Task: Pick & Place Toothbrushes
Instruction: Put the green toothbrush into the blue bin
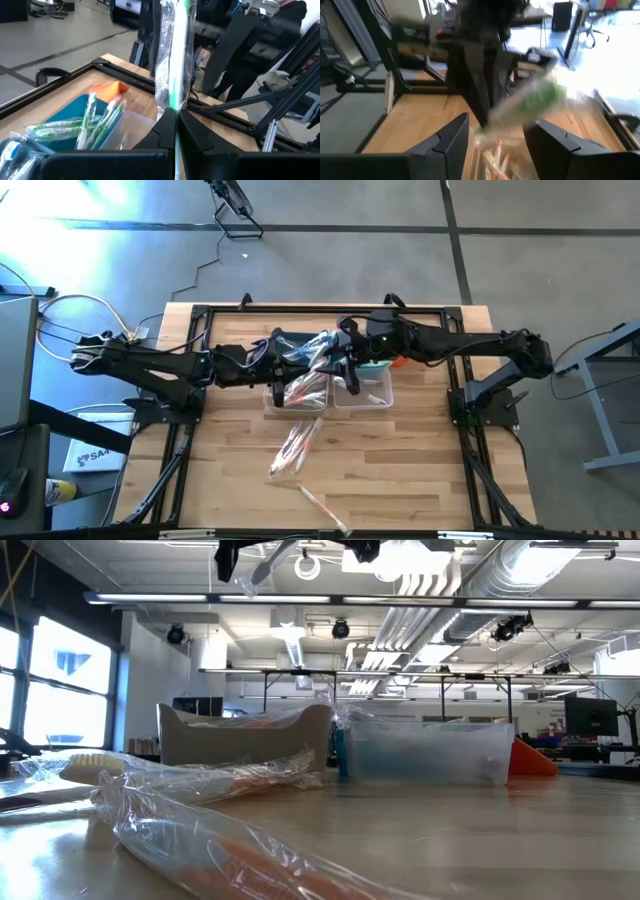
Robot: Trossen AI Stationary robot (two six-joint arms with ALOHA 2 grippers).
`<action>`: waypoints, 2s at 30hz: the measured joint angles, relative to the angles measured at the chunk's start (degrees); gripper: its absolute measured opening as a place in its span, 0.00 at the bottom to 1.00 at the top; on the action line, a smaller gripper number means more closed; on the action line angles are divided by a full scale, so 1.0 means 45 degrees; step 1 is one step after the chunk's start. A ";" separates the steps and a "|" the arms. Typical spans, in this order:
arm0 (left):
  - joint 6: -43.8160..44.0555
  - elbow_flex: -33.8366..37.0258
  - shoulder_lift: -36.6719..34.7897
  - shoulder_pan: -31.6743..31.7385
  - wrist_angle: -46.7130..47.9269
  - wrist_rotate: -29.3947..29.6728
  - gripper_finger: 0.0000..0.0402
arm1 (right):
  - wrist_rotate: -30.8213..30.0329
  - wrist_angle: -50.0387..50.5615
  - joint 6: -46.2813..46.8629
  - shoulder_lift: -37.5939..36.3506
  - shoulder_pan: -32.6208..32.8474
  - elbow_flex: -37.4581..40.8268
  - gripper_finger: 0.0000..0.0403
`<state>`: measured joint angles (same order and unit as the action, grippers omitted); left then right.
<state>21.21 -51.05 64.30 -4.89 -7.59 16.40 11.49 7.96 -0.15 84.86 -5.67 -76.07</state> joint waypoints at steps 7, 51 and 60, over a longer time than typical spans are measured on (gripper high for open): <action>0.0005 -0.0005 0.0127 0.0000 -0.0047 0.0000 0.00 | 0.0142 -0.0851 0.0013 -0.0004 0.0005 0.0000 0.39; 0.0379 -0.0005 0.0137 0.0000 -0.0001 -0.0102 0.29 | -0.0826 0.0363 0.0395 -0.0161 -0.0092 0.0005 0.05; 0.0352 0.0006 -0.0200 0.0000 0.0368 -0.0076 0.34 | -0.2886 0.3431 -0.0027 -0.1195 -0.1116 0.0005 0.05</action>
<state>22.80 -51.02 63.41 -4.89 -5.94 16.06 -1.50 23.40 -0.27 79.48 -10.69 -76.05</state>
